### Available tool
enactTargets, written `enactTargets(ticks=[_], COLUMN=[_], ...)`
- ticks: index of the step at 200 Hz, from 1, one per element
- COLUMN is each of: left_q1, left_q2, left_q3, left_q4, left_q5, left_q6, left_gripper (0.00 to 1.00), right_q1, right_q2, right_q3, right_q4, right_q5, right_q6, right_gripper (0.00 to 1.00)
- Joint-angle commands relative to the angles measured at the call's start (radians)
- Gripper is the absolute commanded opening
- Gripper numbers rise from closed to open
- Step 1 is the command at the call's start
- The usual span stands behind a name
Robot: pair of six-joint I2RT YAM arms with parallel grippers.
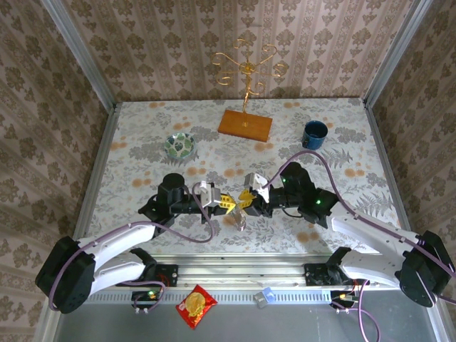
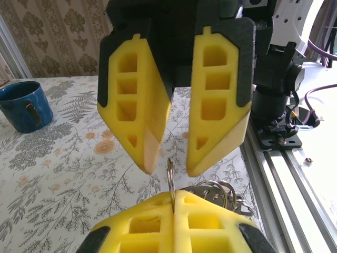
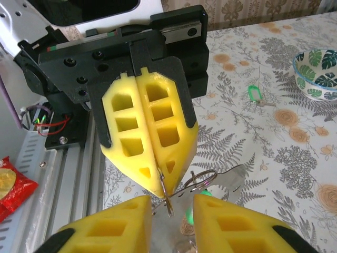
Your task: Put the keys on the keyring
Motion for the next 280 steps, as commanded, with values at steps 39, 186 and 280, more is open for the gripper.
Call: enactTargets(ticks=[39, 186, 280], left_q1=[-0.009, -0.013, -0.020], left_q2=[-0.028, -0.060, -0.060], left_q3=[-0.018, 0.136, 0.140], left_q4=[0.081, -0.304, -0.346], left_q5=[0.003, -0.055, -0.057], left_q6=[-0.032, 0.174, 0.202], left_gripper=[0.00, 0.24, 0.24], right_q1=[0.001, 0.077, 0.092], right_q2=[0.027, 0.138, 0.152], right_q3=[0.022, 0.365, 0.386], right_q4=[0.021, -0.522, -0.524], right_q5=[-0.045, 0.115, 0.149], right_q6=[0.006, -0.379, -0.380], right_gripper=[0.03, 0.00, 0.00])
